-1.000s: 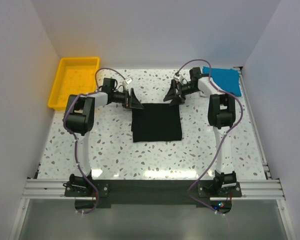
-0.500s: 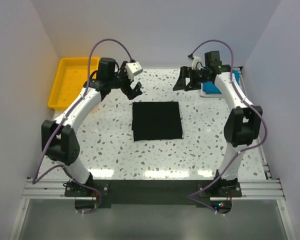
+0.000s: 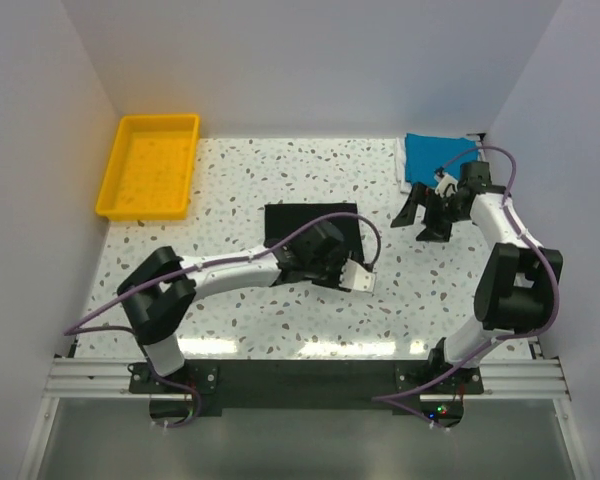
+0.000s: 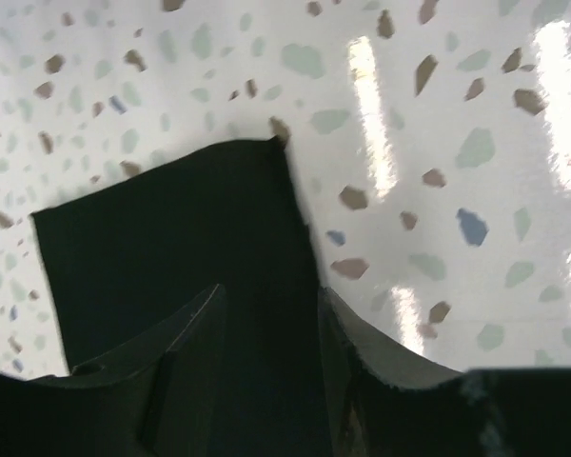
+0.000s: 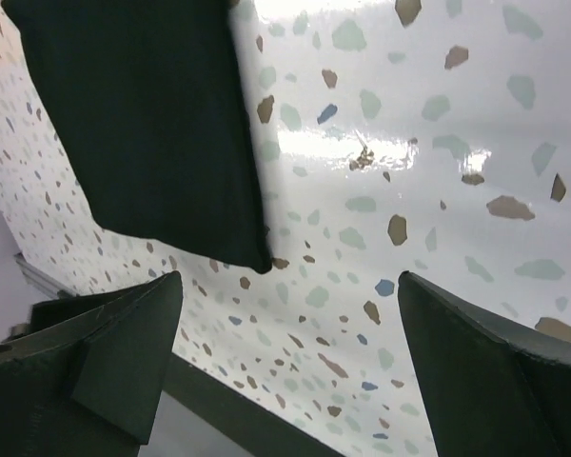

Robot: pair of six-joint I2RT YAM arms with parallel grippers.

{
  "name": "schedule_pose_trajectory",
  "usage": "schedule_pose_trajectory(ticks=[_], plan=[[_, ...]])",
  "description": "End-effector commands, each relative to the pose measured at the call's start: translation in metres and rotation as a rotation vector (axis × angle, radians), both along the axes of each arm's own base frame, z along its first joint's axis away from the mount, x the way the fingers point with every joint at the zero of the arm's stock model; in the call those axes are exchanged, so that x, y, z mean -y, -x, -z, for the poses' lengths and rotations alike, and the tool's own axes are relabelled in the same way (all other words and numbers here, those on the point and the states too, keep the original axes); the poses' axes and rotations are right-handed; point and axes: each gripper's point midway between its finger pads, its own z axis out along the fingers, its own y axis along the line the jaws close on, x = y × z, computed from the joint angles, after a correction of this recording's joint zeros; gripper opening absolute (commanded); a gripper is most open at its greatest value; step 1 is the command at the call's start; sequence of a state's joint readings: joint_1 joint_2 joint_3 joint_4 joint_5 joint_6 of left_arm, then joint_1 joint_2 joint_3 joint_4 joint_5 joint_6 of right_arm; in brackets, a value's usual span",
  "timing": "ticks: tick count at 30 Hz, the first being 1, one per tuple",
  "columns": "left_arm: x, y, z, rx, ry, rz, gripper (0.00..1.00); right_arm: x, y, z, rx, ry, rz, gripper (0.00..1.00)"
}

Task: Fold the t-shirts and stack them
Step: Neatly place the folded tshirt to the corner

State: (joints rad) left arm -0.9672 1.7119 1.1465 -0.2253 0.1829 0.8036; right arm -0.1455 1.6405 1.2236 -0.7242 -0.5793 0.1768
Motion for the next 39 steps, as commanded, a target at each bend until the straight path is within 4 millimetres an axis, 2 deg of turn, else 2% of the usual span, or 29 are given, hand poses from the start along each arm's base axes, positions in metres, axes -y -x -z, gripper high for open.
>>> schedule_pose_trajectory(ticks=[1,2,3,5,8,11,15,17,18,19,20,22,23,25,26,29,31,33,35,36,37,39], plan=[[0.04,-0.004,-0.005,0.046,0.076,0.005,0.46,-0.008,0.002,-0.023,0.07,-0.051,-0.003,0.99],[0.047,-0.004,-0.004,0.041,0.081,0.009,0.45,-0.009,0.005,-0.02,0.055,-0.054,-0.005,0.99],[0.053,-0.002,0.009,0.019,0.069,-0.003,0.43,-0.008,0.005,-0.016,0.041,-0.056,-0.004,0.99],[0.064,-0.004,0.022,-0.002,0.059,-0.012,0.43,-0.009,0.007,-0.012,0.026,-0.061,-0.005,0.99],[0.07,-0.007,0.037,-0.019,0.047,-0.037,0.44,-0.008,0.008,-0.008,0.019,-0.056,-0.001,0.99],[0.075,-0.017,0.04,0.018,0.061,-0.059,0.43,-0.01,0.011,-0.001,-0.002,-0.074,0.008,0.99],[0.073,-0.024,0.062,0.034,0.014,-0.064,0.39,-0.013,0.011,0.003,-0.017,-0.1,0.033,0.99],[0.072,-0.023,0.067,0.032,0.003,-0.059,0.35,-0.014,0.012,0.006,-0.036,-0.11,0.049,0.99],[0.072,-0.022,0.07,0.031,-0.004,-0.052,0.26,-0.014,0.012,0.01,-0.05,-0.114,0.059,0.99],[0.071,-0.023,0.071,0.029,-0.005,-0.05,0.22,-0.015,0.012,0.012,-0.062,-0.123,0.073,0.99],[0.071,-0.023,0.069,0.03,-0.001,-0.048,0.14,-0.016,0.013,0.016,-0.066,-0.132,0.076,0.99],[0.068,-0.028,0.066,0.017,0.014,-0.054,0.05,-0.02,0.014,0.02,-0.076,-0.167,0.097,0.99],[0.067,-0.032,0.055,0.0,0.046,-0.068,0.0,-0.024,0.015,0.025,-0.064,-0.189,0.099,0.99],[0.068,-0.037,0.042,-0.027,0.091,-0.073,0.0,-0.031,0.009,0.026,-0.039,-0.25,0.131,0.99],[0.065,-0.042,0.03,-0.038,0.114,-0.082,0.0,-0.036,0.015,0.033,-0.058,-0.273,0.141,0.99],[0.066,-0.038,0.015,-0.087,0.154,-0.067,0.0,-0.054,0.012,0.035,-0.036,-0.319,0.131,0.99],[0.067,-0.033,0.01,-0.101,0.171,-0.056,0.0,-0.07,0.011,0.032,-0.026,-0.348,0.128,0.99],[0.068,-0.031,0.002,-0.099,0.196,-0.05,0.0,-0.081,0.01,0.038,0.015,-0.353,0.137,0.99],[0.069,-0.031,-0.004,-0.099,0.21,-0.052,0.0,-0.08,0.0,0.037,0.076,-0.396,0.232,0.99],[0.069,-0.031,-0.005,-0.102,0.214,-0.054,0.0,-0.095,0.002,0.035,0.064,-0.428,0.243,0.99],[0.069,-0.031,-0.007,-0.104,0.22,-0.059,0.0,-0.098,-0.002,0.034,0.099,-0.433,0.25,0.99],[0.07,-0.029,-0.012,-0.109,0.233,-0.053,0.0,-0.106,0.001,0.043,0.076,-0.43,0.245,0.99]])
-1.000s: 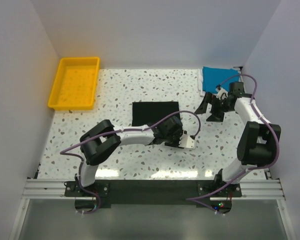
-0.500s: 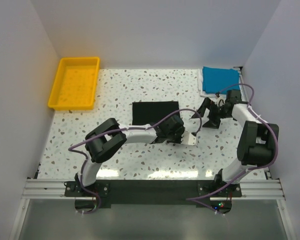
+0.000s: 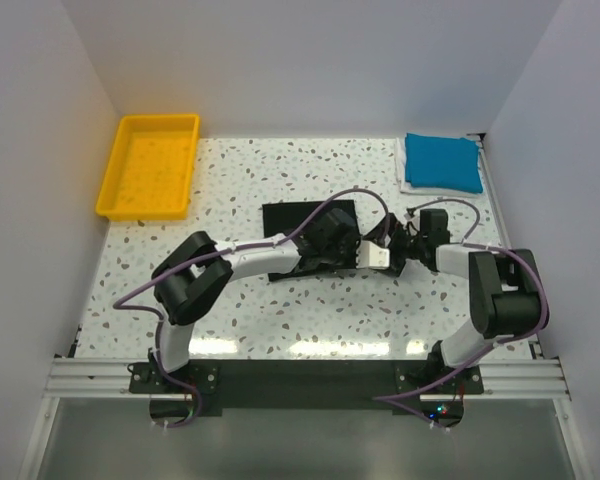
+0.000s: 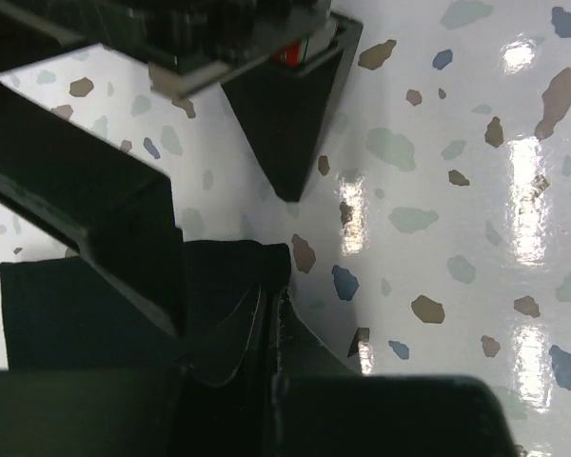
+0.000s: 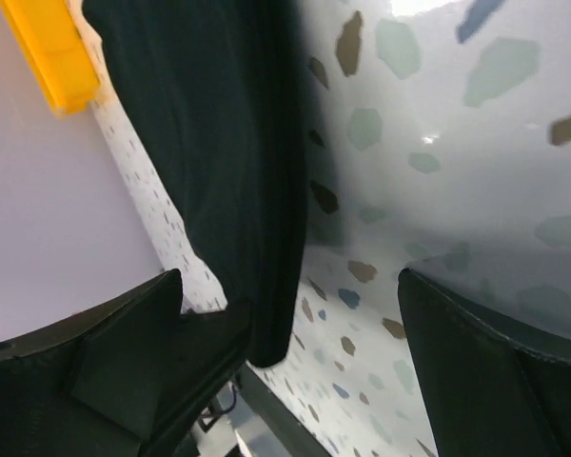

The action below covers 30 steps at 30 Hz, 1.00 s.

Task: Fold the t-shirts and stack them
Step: Neatly place the folded tshirt to the corner

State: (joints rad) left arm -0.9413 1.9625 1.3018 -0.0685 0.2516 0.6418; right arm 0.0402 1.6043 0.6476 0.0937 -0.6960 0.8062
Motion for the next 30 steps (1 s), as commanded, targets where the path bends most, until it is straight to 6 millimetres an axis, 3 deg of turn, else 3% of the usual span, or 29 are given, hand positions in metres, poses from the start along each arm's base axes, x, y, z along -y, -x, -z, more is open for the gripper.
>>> schedule_pose_trajectory(ticks=[1,8,9,15,18,19,23,24,25,27,28,30], plan=[[0.016,0.004,-0.045,0.014,0.122,0.022,0.0,-0.011,-0.038,-0.028,0.156,-0.054,0.095,0.99],[0.02,0.001,-0.053,0.01,0.145,0.012,0.0,-0.019,-0.068,-0.014,0.155,-0.037,0.183,0.99],[0.02,0.002,-0.052,0.006,0.147,0.013,0.0,-0.02,-0.071,-0.005,0.126,-0.017,0.22,0.98],[0.026,-0.012,-0.065,0.025,0.195,-0.001,0.0,-0.038,-0.085,0.005,0.104,0.014,0.272,0.88],[0.026,-0.016,-0.067,0.017,0.202,-0.003,0.0,-0.033,-0.095,0.019,0.09,0.074,0.303,0.7],[0.025,-0.015,-0.065,0.013,0.2,-0.003,0.0,-0.031,-0.1,0.023,0.084,0.092,0.318,0.56],[0.025,-0.013,-0.062,-0.018,0.212,-0.003,0.0,-0.027,-0.11,0.023,0.096,0.15,0.31,0.23],[0.026,-0.012,-0.062,-0.023,0.214,-0.003,0.0,-0.026,-0.111,0.023,0.119,0.193,0.271,0.06],[0.025,-0.011,-0.064,-0.026,0.216,-0.003,0.01,-0.025,-0.116,0.02,0.106,0.233,0.244,0.0],[0.024,-0.011,-0.066,-0.045,0.22,-0.012,0.19,-0.023,-0.121,0.02,0.15,0.32,0.144,0.0],[0.016,-0.011,-0.066,-0.069,0.207,-0.029,0.43,-0.024,-0.129,0.01,0.162,0.357,0.1,0.0],[0.007,-0.012,-0.066,-0.121,0.211,-0.074,0.61,-0.016,-0.136,0.008,0.201,0.473,-0.001,0.0]])
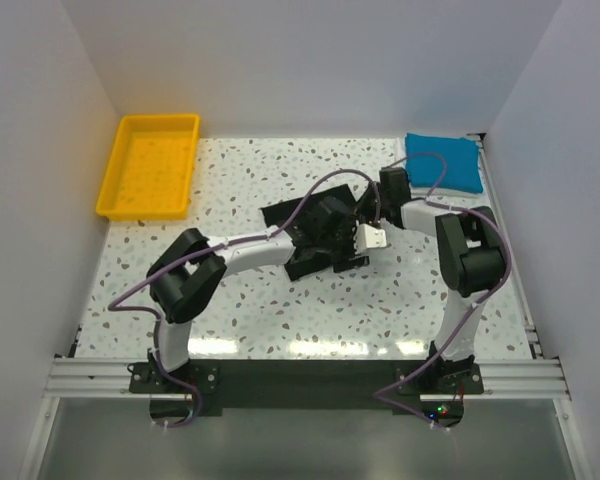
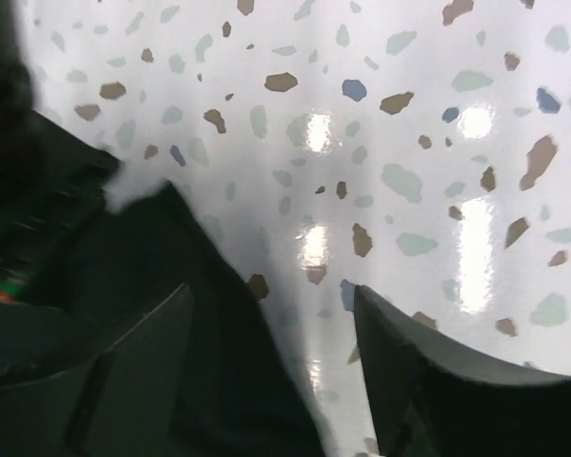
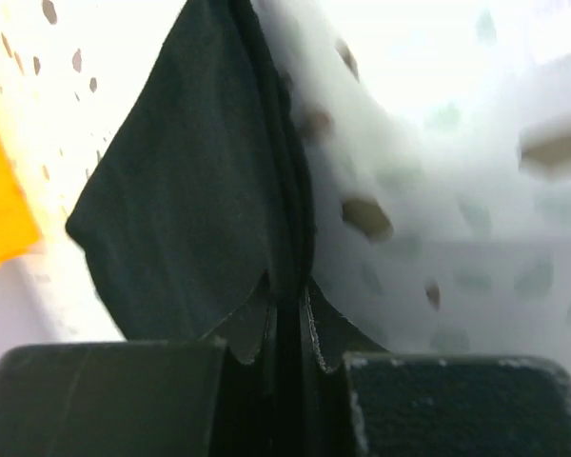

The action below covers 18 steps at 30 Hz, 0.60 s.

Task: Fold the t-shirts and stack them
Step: Neatly place the folded tshirt to the corner

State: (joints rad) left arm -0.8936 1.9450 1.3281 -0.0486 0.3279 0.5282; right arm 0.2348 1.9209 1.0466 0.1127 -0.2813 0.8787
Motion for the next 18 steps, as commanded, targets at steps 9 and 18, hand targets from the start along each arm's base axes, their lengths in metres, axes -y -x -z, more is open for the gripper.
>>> schedule_pose_trajectory(ticks=[9,18], plan=[[-0.045,0.03,-0.028,-0.252,0.07,-0.113,1.0,0.062,-0.089,-0.067,0.253,0.623,-0.3,0.0],[-0.073,0.054,-0.009,-0.342,0.058,-0.209,1.0,0.104,-0.163,-0.107,0.363,0.821,-0.246,0.0]])
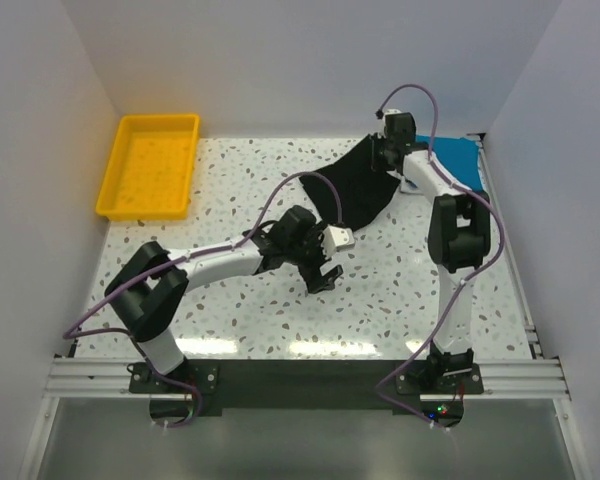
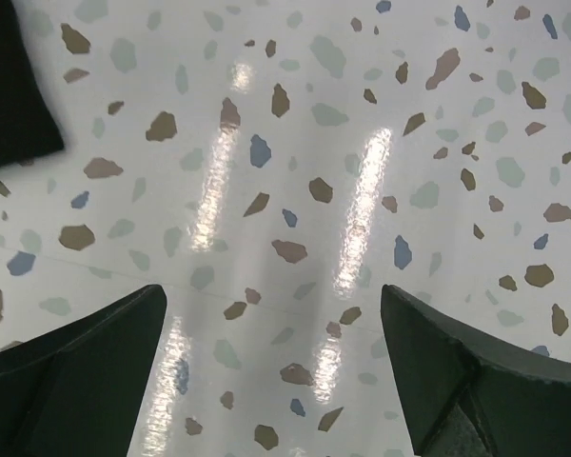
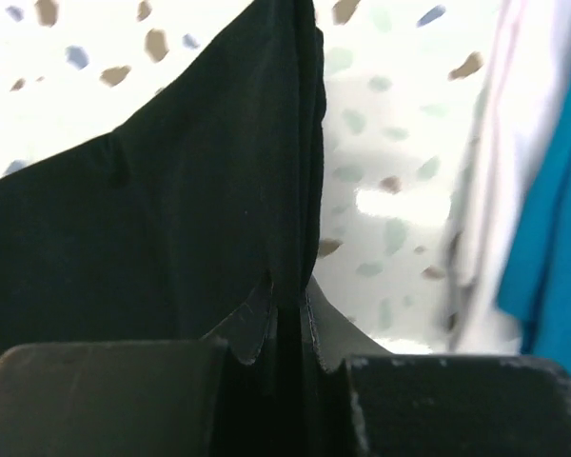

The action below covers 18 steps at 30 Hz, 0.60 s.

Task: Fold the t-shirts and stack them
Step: Neatly place the folded tshirt to the corner

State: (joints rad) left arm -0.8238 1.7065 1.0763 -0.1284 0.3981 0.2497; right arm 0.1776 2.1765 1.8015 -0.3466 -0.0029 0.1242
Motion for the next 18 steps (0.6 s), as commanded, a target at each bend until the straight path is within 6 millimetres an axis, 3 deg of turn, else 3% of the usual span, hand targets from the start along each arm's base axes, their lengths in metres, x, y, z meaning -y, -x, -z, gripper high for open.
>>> schedule_pose_trajectory(ticks=[1,3,4,10,18], plan=[[-0.002,0.009,-0.008,-0.034,0.04,-0.031,1.0,0.03,-0.03,-0.04,0.105,0.136,0.017,0.0],[-0.004,0.009,-0.005,-0.045,0.03,-0.045,1.0,0.039,-0.039,-0.042,0.12,0.195,0.01,0.0],[-0.004,0.008,-0.004,-0.046,0.027,-0.048,1.0,0.045,-0.046,-0.055,0.144,0.201,0.022,0.0],[-0.008,0.01,-0.005,-0.068,0.033,-0.087,1.0,0.065,-0.063,-0.094,0.221,0.244,0.055,0.0],[-0.041,0.013,-0.007,-0.113,-0.005,-0.135,1.0,0.086,-0.073,-0.133,0.306,0.303,0.076,0.0]])
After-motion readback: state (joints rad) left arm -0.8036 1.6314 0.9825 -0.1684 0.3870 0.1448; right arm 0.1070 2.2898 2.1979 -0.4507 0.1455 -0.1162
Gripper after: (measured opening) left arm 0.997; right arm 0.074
